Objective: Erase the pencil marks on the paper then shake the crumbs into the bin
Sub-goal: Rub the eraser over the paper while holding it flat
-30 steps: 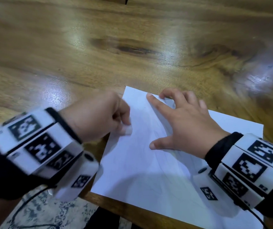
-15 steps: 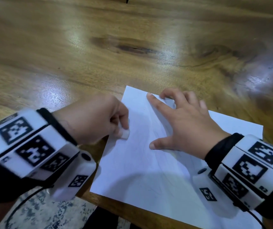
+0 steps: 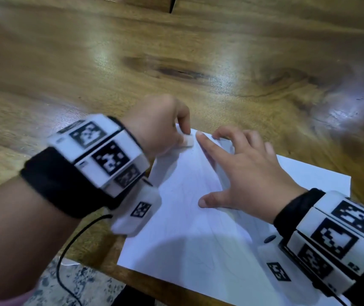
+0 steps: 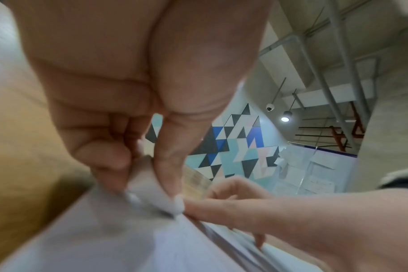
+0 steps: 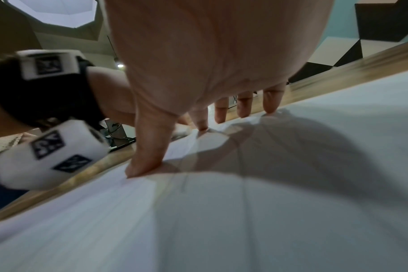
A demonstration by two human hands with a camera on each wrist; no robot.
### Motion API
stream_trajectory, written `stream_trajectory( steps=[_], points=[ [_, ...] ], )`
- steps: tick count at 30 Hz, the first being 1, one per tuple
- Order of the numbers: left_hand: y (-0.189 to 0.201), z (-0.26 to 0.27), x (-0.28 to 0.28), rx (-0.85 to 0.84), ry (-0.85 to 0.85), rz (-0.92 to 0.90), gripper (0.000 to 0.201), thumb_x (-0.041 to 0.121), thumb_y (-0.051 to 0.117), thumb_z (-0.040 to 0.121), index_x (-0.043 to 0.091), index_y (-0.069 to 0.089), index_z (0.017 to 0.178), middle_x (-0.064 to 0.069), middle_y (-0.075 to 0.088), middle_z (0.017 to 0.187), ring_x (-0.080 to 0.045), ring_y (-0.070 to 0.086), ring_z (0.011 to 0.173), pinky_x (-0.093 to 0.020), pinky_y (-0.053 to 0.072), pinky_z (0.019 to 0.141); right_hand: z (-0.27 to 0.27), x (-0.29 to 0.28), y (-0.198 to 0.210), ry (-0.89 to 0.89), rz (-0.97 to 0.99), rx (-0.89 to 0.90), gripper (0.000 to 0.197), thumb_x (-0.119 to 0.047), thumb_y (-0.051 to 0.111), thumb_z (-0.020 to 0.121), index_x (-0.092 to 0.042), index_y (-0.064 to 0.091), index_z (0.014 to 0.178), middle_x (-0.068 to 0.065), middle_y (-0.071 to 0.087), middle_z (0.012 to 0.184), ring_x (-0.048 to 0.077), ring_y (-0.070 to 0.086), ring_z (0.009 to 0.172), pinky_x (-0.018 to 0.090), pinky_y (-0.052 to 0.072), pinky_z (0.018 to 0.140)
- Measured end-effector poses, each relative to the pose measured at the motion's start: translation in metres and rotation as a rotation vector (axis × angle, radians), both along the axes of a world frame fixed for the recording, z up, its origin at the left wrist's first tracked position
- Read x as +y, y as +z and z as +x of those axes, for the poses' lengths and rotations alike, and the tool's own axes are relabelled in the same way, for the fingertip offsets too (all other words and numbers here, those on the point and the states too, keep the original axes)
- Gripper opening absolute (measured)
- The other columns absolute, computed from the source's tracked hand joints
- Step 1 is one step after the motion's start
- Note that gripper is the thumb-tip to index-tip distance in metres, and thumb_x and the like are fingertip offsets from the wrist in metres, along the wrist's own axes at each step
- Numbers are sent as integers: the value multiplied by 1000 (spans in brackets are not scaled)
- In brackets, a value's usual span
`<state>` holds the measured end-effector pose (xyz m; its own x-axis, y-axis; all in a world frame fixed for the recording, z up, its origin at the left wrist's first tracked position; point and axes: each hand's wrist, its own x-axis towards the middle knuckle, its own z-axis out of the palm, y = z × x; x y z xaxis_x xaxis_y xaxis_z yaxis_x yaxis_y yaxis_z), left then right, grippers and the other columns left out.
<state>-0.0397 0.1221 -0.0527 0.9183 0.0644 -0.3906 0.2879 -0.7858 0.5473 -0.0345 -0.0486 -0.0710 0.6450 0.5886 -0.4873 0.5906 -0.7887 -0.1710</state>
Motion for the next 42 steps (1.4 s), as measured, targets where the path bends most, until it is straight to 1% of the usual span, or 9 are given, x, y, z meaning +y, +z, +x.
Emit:
stream_trajectory(
  steps=[10,16,20,24,27,31,36,39,42],
  points=[
    [-4,-18,-3,53,-67,-5,13,27,75,69,20,65,70,6,59,60,-3,49,54,-9,35,47,0,-2,0,8,5,-9,117,-74,62,64,-35,-8,149,-13,3,142,16,6,122,33,16,101],
    [-8,9,-6,-74,-4,27,10,22,72,72,19,63,71,8,49,57,-13,45,56,-25,36,61,1,-2,-1,15,1,-16,117,-75,60,64,-34,-8,149,-12,3,141,17,6,122,34,16,103],
    [-4,-21,-5,92,-151,21,13,29,75,69,24,64,67,7,58,60,-6,51,57,-21,38,54,1,-3,-1,7,13,-6,117,-74,61,64,-35,-8,149,-13,3,141,16,5,121,33,16,102],
    [-2,6,-6,-55,-2,41,10,24,72,72,18,65,76,8,51,59,-13,48,58,-23,34,54,0,-2,0,20,5,-19,117,-75,60,64,-33,-9,149,-12,4,141,18,9,123,33,18,101],
    [-2,10,-9,-81,-46,52,11,24,72,73,20,62,71,9,49,59,-15,47,60,-24,34,57,1,-2,0,25,-5,-22,117,-75,60,65,-33,-9,149,-11,3,141,19,8,124,33,17,101],
    [-6,-26,-6,71,-178,50,19,29,73,71,25,58,61,8,53,55,-2,45,52,-9,35,48,0,-3,0,21,2,-11,117,-75,60,64,-34,-9,149,-12,3,142,17,7,124,33,16,102],
    [-7,-32,-4,105,-87,22,10,28,74,70,26,64,70,7,58,60,-3,50,53,-10,34,45,5,-6,2,22,45,23,111,-67,65,67,-37,-2,149,-15,6,143,11,7,122,28,18,103],
    [-6,-31,0,123,-82,-21,12,28,76,67,22,67,72,5,65,62,2,53,62,-9,39,54,8,-8,2,10,90,36,107,-60,71,65,-38,9,149,-19,11,142,7,11,119,24,19,100],
    [-3,-21,5,86,-9,-41,14,30,76,67,20,68,72,7,62,57,-6,53,48,-14,38,44,8,-7,0,-8,113,38,107,-58,75,62,-38,15,149,-19,15,141,7,13,116,20,17,93]
  ],
)
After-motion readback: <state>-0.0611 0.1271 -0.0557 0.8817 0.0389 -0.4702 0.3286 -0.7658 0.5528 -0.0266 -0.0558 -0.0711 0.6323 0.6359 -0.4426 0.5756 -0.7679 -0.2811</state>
